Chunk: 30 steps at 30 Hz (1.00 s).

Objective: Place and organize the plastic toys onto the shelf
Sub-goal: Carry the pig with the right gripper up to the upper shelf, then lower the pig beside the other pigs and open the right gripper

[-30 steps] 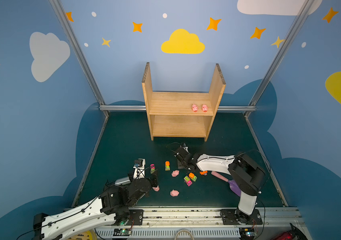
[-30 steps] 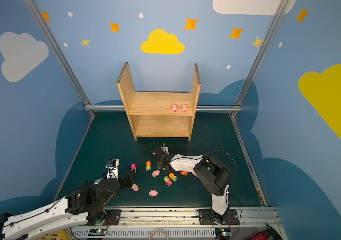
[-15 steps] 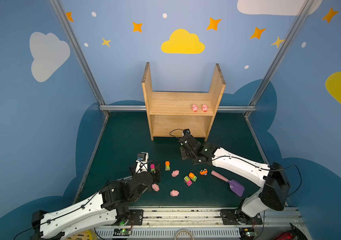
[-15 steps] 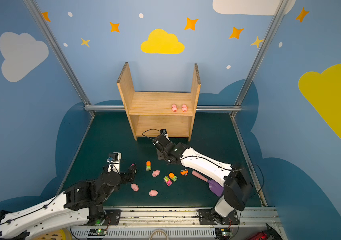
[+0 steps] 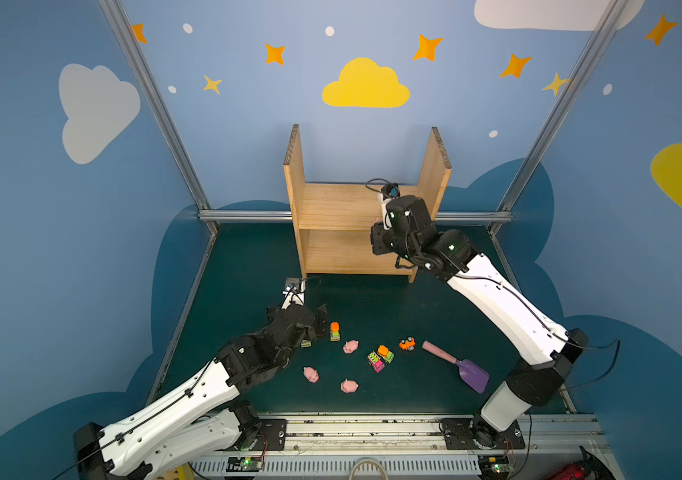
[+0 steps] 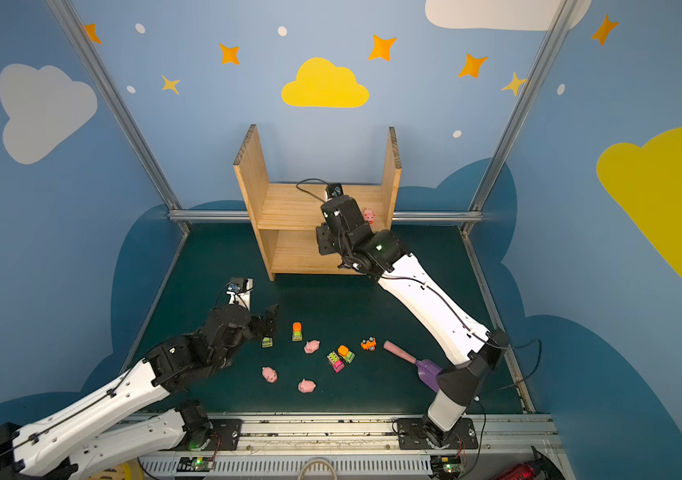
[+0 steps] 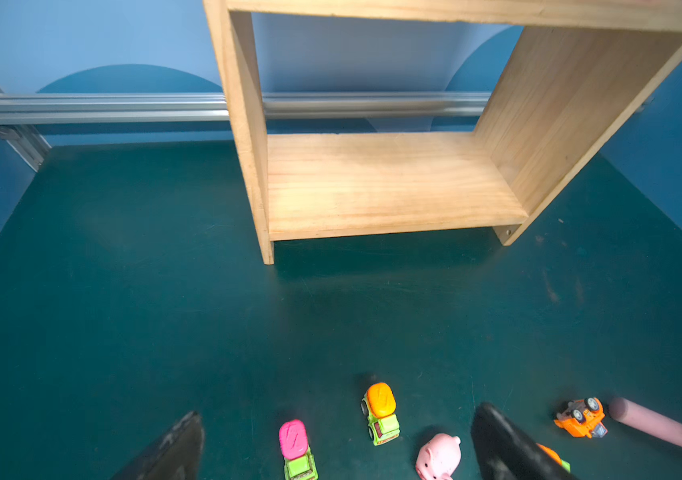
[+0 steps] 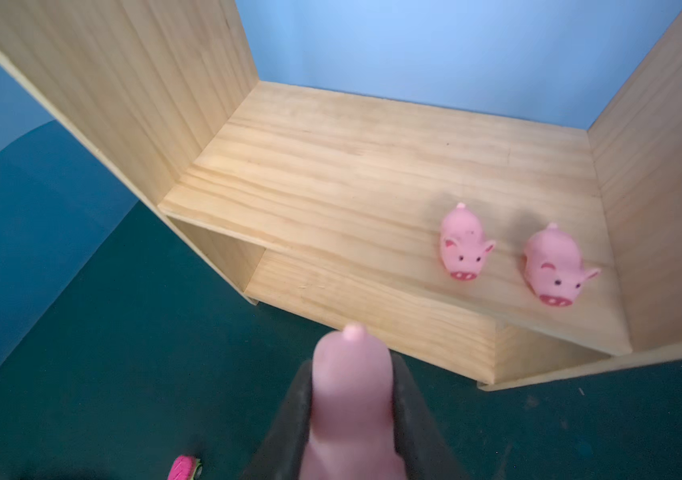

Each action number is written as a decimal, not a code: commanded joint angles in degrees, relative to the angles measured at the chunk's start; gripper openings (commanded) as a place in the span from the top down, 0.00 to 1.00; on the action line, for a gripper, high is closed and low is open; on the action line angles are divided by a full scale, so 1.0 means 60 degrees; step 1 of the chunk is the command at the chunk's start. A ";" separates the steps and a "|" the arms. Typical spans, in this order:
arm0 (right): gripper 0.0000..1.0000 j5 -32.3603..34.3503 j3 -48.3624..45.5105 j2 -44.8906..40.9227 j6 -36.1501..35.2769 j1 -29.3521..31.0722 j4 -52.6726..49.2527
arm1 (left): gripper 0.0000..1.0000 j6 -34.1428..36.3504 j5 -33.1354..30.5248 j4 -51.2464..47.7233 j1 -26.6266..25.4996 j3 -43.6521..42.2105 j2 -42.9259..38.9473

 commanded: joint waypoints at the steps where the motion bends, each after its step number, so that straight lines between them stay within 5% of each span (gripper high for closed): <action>1: 0.73 -0.0515 0.1517 0.1059 -0.0640 -0.0210 -0.1230 | 0.00 0.0513 0.0661 0.0438 0.0311 0.0347 0.0344; 10: 0.72 -0.1100 0.3820 0.2973 -0.0733 -0.0859 -0.1949 | 0.00 0.0523 0.0947 0.0674 0.0738 0.0384 0.0664; 30: 0.71 -0.1530 0.4758 0.4109 -0.0486 -0.1376 -0.1923 | 0.00 0.0540 0.0846 0.0855 0.0958 0.0044 0.0308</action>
